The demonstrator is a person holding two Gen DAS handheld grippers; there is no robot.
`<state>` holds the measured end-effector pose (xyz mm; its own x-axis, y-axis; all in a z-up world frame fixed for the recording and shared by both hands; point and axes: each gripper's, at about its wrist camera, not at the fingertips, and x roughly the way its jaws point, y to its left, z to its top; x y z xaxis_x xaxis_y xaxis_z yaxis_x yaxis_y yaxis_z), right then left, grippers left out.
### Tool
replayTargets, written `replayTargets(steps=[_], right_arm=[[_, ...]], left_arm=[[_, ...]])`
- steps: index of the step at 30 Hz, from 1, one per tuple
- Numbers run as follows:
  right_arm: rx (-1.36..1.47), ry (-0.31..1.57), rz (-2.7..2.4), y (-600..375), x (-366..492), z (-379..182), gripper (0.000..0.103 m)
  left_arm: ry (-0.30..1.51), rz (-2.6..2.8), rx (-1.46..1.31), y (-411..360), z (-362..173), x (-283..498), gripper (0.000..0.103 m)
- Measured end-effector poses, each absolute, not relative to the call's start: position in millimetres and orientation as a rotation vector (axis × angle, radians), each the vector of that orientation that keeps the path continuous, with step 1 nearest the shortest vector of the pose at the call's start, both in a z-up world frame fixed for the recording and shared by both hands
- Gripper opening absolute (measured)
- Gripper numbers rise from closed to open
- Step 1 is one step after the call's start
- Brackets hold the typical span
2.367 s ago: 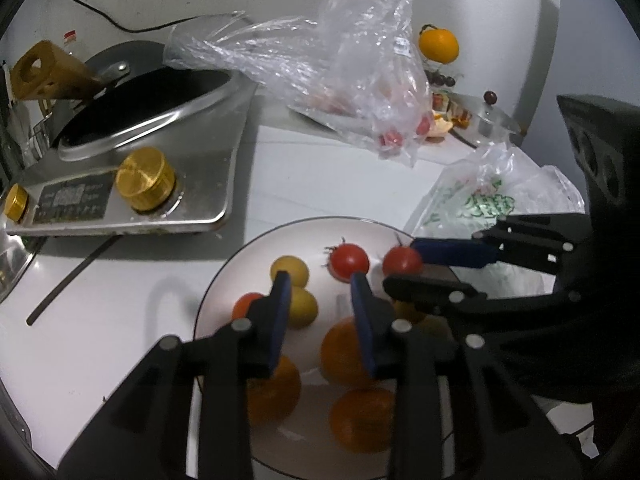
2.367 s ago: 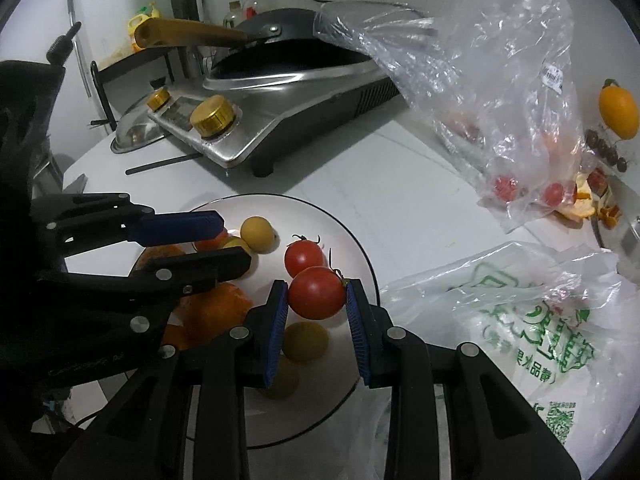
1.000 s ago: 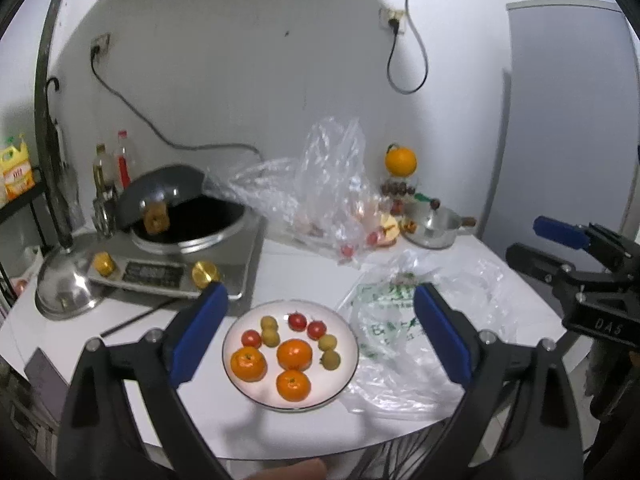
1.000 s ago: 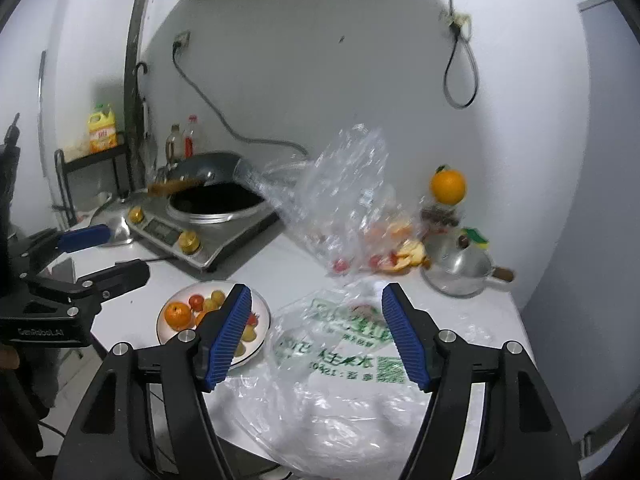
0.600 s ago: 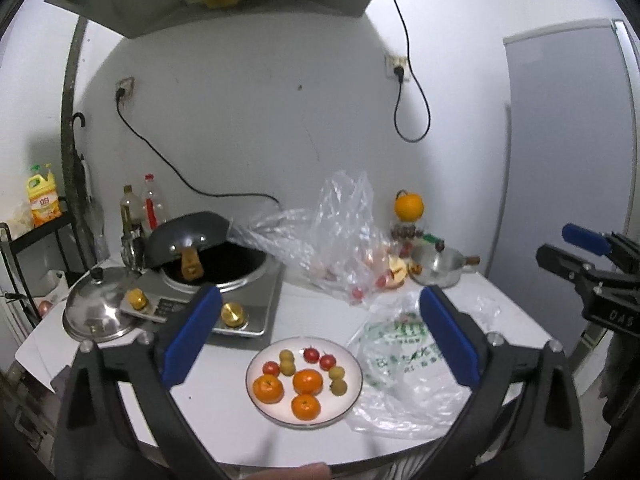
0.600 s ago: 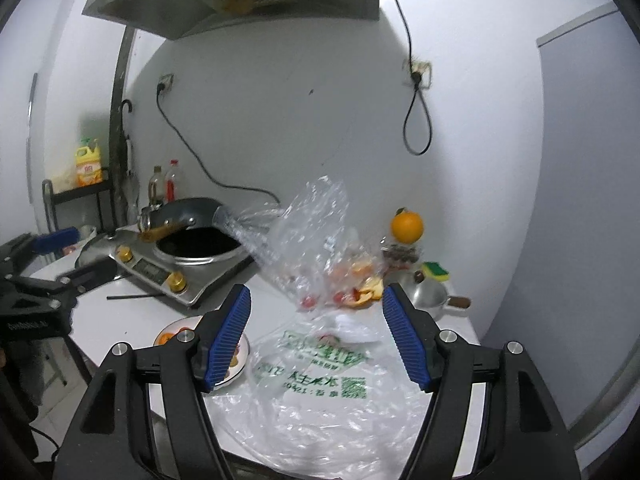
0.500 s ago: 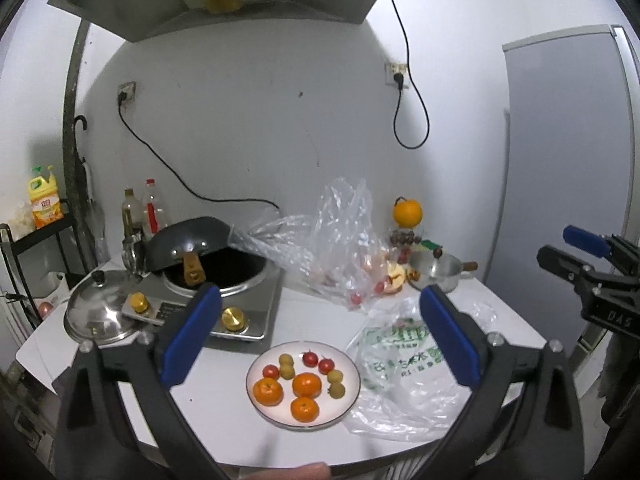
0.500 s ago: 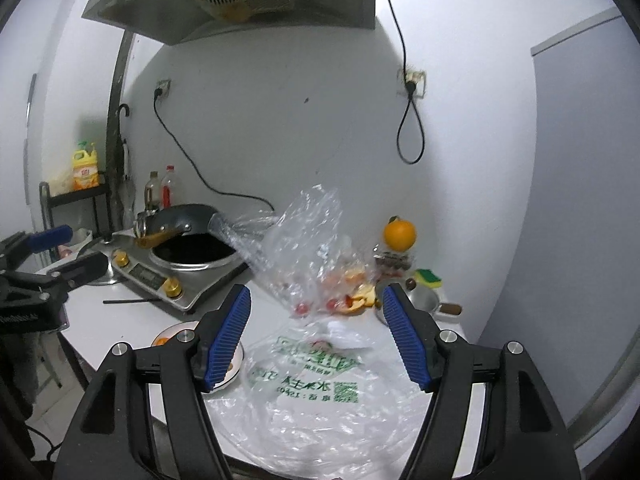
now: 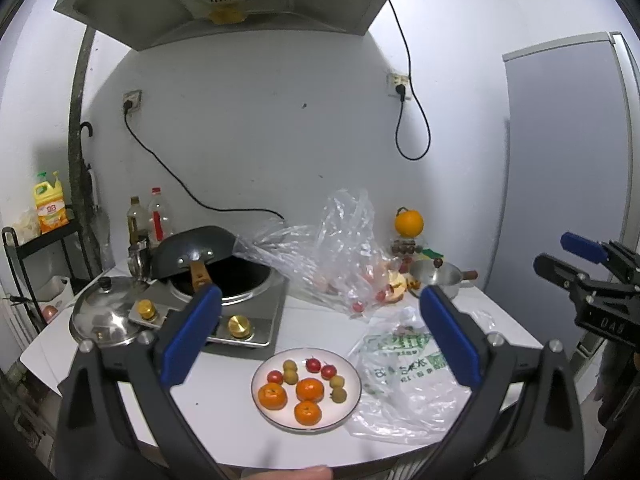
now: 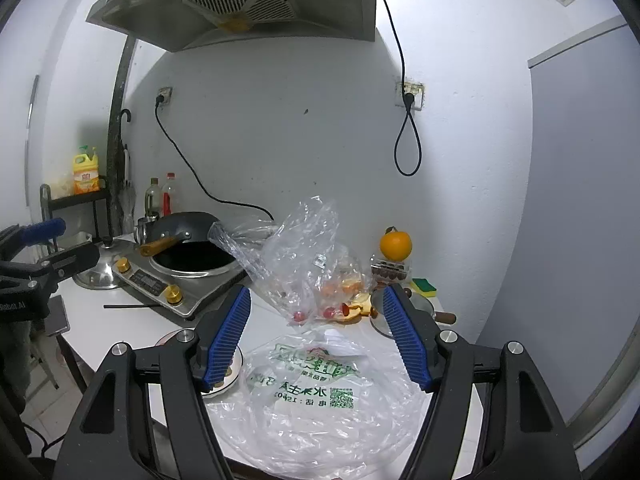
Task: Organize fruits
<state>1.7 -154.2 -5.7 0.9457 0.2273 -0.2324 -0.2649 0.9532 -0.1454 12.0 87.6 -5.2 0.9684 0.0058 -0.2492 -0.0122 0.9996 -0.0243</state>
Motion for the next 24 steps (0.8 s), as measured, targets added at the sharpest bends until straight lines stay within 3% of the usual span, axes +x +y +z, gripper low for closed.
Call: replayTargets(steps=[24], right_arm=[[-0.186,0.219,0.259,-151.4,3.1,-6.9,0.072]], left_arm=[[0.247,0.009,-0.036,87.6,-4.9,8.2,0.100]])
